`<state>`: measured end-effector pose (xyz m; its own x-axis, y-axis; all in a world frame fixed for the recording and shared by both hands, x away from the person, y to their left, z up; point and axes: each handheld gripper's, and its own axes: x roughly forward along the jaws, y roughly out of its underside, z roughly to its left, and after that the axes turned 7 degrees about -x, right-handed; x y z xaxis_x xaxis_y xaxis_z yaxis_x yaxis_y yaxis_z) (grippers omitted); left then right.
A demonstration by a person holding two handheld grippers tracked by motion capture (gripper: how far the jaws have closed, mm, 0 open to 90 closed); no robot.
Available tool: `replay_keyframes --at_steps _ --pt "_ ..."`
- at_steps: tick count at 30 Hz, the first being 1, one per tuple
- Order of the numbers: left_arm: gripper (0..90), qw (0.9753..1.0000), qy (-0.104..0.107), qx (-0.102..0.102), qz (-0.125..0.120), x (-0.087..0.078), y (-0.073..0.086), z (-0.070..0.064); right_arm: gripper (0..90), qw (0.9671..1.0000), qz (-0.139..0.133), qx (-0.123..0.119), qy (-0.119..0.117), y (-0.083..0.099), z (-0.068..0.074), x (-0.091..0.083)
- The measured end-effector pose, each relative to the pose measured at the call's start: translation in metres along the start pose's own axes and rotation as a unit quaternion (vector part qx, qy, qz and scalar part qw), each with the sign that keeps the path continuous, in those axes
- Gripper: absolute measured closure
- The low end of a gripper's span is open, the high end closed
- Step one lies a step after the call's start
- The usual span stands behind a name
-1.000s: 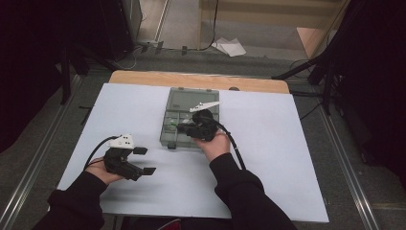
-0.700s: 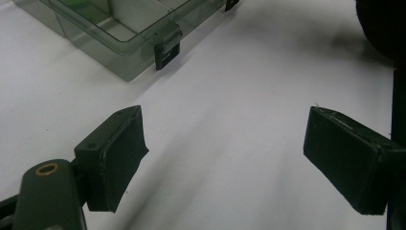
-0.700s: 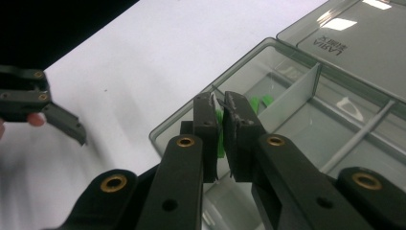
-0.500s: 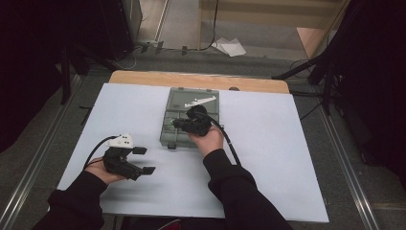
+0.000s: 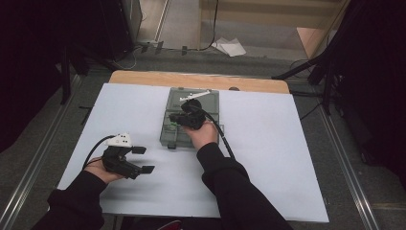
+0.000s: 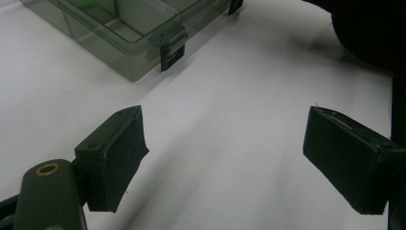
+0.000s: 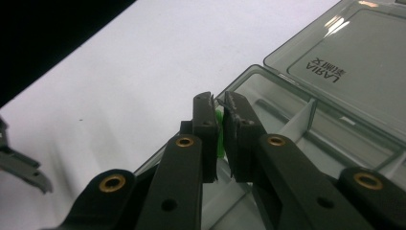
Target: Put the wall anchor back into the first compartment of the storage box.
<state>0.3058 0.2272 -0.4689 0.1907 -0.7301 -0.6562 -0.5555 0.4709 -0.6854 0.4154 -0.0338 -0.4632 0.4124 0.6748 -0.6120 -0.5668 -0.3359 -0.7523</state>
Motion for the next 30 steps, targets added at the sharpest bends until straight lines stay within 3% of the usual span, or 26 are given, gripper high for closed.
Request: replay_keyframes --at_steps 5,10,13,15,17,20,24,28,30 --pt "16.4 0.9997 0.006 -0.025 0.005 -0.001 -0.001 0.003 85.0 1.0000 0.004 0.001 0.008 -0.007 -0.003 0.006" --pt "16.4 0.9997 -0.005 -0.025 -0.002 -0.001 0.000 0.003 84.8 0.9998 0.010 0.004 0.015 -0.011 -0.008 0.013" --pt "16.4 0.9996 -0.009 -0.028 -0.002 -0.001 -0.002 0.004 84.8 0.9998 0.010 0.013 0.007 -0.010 -0.009 0.016" --pt "16.4 0.9994 -0.013 -0.032 0.008 -0.002 -0.003 0.004 84.7 0.9998 0.013 0.003 0.013 -0.009 -0.009 0.017" --pt "16.5 0.9994 -0.010 -0.032 -0.001 -0.001 -0.003 0.004 83.7 0.9998 0.015 0.004 0.014 -0.009 -0.009 0.018" --pt "16.5 0.9993 -0.017 -0.032 0.000 -0.002 -0.004 0.004 66.4 1.0000 0.005 -0.001 0.007 -0.008 -0.010 0.019" --pt "16.5 0.9987 -0.013 -0.048 -0.008 -0.001 -0.006 0.006 55.7 0.9999 0.012 -0.005 0.000 -0.008 -0.010 0.015" --pt "16.5 0.9990 -0.023 -0.039 -0.005 0.000 -0.009 0.007 42.3 0.9998 0.012 -0.005 -0.015 -0.008 -0.010 0.011" --pt "16.5 0.9988 -0.027 -0.038 -0.016 0.001 -0.011 0.008 38.7 0.9997 0.010 -0.012 -0.018 -0.008 -0.010 0.007"
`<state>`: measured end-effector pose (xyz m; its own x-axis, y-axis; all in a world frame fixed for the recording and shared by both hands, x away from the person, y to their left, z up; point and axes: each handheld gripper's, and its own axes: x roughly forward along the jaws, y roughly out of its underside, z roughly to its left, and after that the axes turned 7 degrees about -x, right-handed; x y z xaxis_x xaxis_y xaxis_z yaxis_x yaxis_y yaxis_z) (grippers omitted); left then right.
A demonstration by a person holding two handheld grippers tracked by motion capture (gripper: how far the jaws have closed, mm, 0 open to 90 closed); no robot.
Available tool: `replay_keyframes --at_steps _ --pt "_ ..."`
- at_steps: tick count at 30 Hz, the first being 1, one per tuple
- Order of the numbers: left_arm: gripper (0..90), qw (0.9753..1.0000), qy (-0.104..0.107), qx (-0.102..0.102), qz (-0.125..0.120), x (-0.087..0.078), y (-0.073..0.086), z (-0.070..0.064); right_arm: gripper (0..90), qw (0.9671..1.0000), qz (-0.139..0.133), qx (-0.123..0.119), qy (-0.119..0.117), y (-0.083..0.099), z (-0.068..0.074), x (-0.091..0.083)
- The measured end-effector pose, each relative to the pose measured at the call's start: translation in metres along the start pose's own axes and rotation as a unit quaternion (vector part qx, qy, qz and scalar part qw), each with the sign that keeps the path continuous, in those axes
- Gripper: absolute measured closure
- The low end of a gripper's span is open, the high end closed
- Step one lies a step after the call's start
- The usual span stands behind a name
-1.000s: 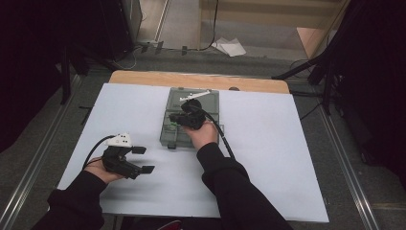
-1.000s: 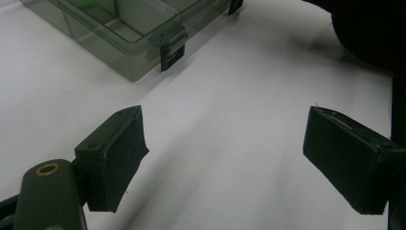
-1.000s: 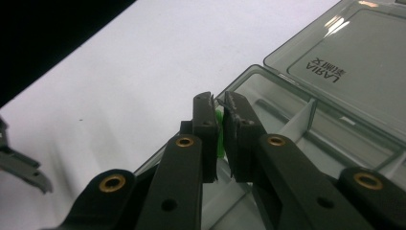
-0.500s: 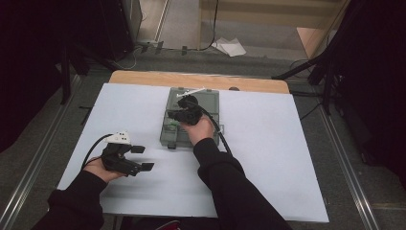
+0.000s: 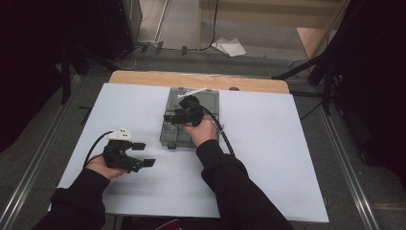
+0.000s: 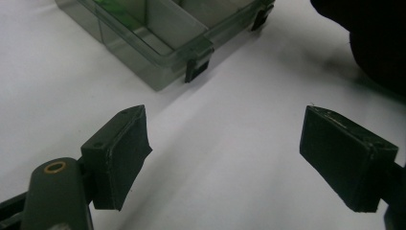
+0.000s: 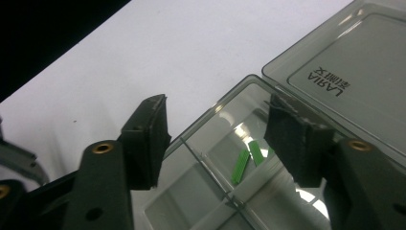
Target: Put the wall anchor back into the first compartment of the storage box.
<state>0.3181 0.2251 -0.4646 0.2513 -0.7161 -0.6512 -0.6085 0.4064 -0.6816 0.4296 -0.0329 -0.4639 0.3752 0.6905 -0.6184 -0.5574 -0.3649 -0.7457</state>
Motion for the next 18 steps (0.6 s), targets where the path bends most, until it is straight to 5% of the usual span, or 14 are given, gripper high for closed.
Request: replay_keyframes --at_steps 18 --pt "16.5 0.9997 -0.018 -0.013 -0.004 0.007 -0.024 0.011 36.4 0.9997 -0.010 -0.024 -0.004 0.013 -0.009 -0.037"
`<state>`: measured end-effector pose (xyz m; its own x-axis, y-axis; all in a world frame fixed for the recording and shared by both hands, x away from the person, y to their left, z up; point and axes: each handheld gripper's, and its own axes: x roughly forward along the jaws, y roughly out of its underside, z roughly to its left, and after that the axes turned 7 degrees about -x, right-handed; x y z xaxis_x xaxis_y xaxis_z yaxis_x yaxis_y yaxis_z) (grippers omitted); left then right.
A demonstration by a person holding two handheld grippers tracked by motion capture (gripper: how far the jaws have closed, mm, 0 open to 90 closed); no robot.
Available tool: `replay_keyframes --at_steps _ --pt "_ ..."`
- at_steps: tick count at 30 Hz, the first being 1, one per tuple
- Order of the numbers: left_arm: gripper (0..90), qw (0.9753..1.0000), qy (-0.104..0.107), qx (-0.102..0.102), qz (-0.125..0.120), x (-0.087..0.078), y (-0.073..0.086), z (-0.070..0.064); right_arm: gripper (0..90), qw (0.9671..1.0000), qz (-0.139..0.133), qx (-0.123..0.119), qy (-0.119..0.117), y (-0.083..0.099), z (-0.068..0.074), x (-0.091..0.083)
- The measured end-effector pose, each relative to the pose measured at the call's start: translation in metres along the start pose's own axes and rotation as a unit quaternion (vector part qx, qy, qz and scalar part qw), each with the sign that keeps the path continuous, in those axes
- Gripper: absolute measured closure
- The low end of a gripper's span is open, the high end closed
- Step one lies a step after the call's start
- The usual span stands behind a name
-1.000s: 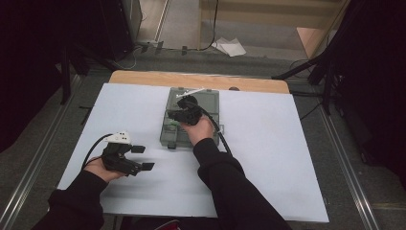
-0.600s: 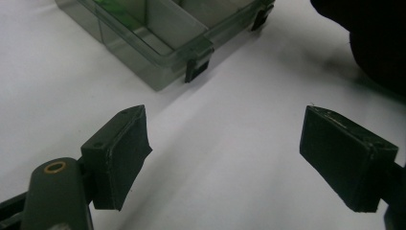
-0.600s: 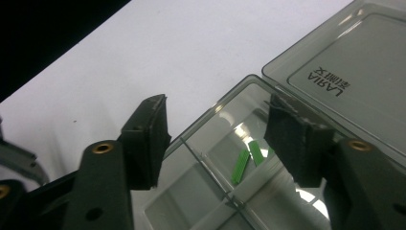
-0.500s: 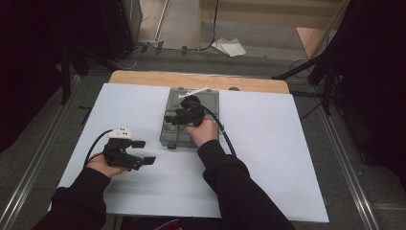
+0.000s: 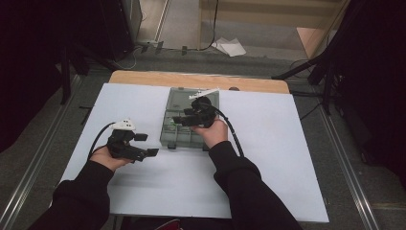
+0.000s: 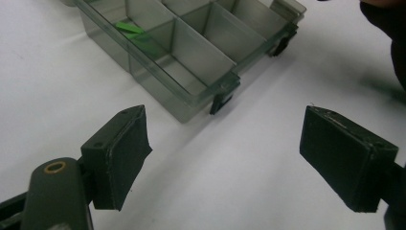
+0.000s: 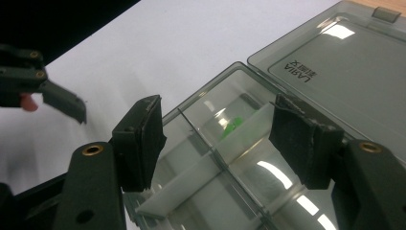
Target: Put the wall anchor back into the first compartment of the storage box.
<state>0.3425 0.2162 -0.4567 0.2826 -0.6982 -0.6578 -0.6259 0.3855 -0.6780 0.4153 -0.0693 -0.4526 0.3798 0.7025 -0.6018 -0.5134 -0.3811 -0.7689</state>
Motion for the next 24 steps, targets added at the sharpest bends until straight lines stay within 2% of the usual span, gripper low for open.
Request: replay_keyframes --at_steps 3,5,10,12,15,18,20,24 --pt "16.5 1.0000 -0.001 -0.001 -0.004 0.002 -0.004 0.003 36.2 1.0000 -0.007 0.003 0.002 0.001 -0.003 -0.007" --pt "16.5 1.0000 -0.005 -0.001 0.002 0.002 -0.007 0.004 36.2 0.9999 -0.012 0.005 0.004 0.003 -0.005 -0.012" --pt "16.5 0.9999 -0.006 -0.002 -0.008 0.005 -0.011 0.007 34.2 0.9996 -0.014 0.007 0.022 0.008 -0.011 -0.023" --pt "16.5 0.9999 -0.014 -0.003 0.002 0.005 -0.014 0.008 33.6 0.9996 -0.018 0.010 0.021 0.011 -0.013 -0.027" --pt "16.5 0.9999 -0.015 -0.006 0.001 0.007 -0.018 0.009 33.3 0.9993 -0.019 0.011 0.029 0.015 -0.016 -0.033" --pt "16.6 0.9999 -0.005 -0.011 -0.007 0.009 -0.022 0.011 33.1 0.9991 -0.022 0.016 0.032 0.019 -0.020 -0.038" --pt "22.0 0.9999 -0.005 -0.012 -0.009 0.010 -0.024 0.013 33.0 0.9991 -0.020 0.021 0.032 0.021 -0.022 -0.041" --pt "21.9 0.9998 -0.013 -0.012 -0.005 0.013 -0.032 0.016 32.9 0.9985 -0.028 0.030 0.035 0.024 -0.027 -0.048"
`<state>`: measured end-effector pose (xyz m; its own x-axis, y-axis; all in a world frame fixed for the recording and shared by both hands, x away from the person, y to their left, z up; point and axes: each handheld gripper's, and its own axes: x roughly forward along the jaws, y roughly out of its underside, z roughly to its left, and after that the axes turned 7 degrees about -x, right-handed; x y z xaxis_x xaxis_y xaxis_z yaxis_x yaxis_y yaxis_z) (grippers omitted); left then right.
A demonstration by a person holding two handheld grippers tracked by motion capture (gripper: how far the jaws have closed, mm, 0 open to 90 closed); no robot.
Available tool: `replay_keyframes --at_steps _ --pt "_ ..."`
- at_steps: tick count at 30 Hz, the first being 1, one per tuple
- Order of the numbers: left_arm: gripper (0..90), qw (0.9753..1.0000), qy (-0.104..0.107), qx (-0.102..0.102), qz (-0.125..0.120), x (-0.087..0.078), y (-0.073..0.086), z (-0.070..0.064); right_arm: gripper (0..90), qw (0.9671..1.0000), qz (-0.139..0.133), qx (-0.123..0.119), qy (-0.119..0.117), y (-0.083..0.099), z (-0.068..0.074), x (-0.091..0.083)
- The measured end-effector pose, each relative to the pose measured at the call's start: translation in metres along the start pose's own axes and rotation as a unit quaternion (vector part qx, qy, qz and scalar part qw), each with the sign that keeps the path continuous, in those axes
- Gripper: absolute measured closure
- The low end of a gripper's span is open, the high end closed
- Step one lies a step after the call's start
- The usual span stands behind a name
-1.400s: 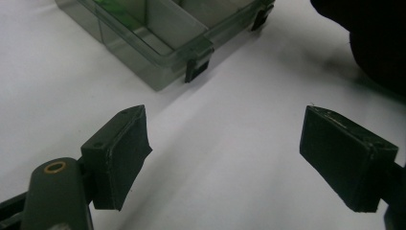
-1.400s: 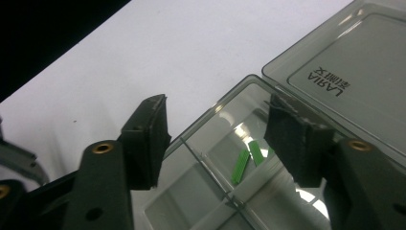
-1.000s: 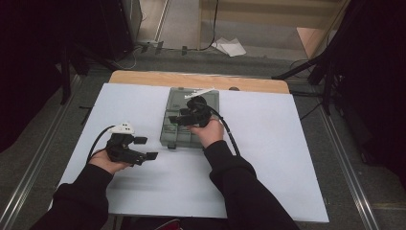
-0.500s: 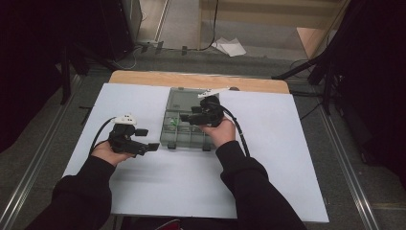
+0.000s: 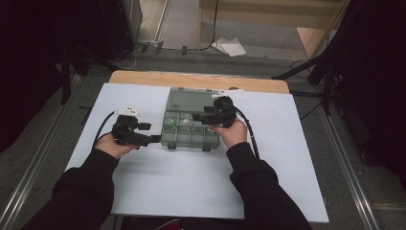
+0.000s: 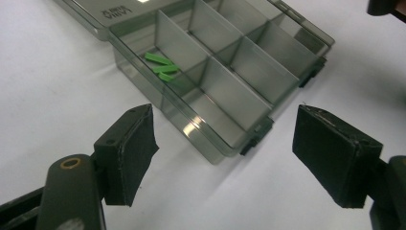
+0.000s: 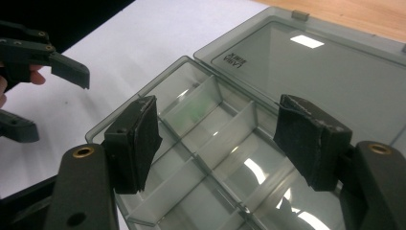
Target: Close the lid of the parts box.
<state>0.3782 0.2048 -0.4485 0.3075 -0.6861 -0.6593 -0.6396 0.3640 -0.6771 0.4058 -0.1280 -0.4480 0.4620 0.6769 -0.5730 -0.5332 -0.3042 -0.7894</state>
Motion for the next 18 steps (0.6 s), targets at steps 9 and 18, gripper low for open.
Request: replay_keyframes --at_steps 9,18 --pt "21.9 0.9999 -0.012 -0.007 0.003 0.012 -0.015 0.009 33.0 0.9998 0.000 0.008 0.016 0.004 -0.012 -0.008" --pt "22.0 0.9996 -0.020 -0.021 0.004 0.026 -0.032 0.019 33.1 0.9992 0.005 0.020 0.035 0.010 -0.028 -0.011"
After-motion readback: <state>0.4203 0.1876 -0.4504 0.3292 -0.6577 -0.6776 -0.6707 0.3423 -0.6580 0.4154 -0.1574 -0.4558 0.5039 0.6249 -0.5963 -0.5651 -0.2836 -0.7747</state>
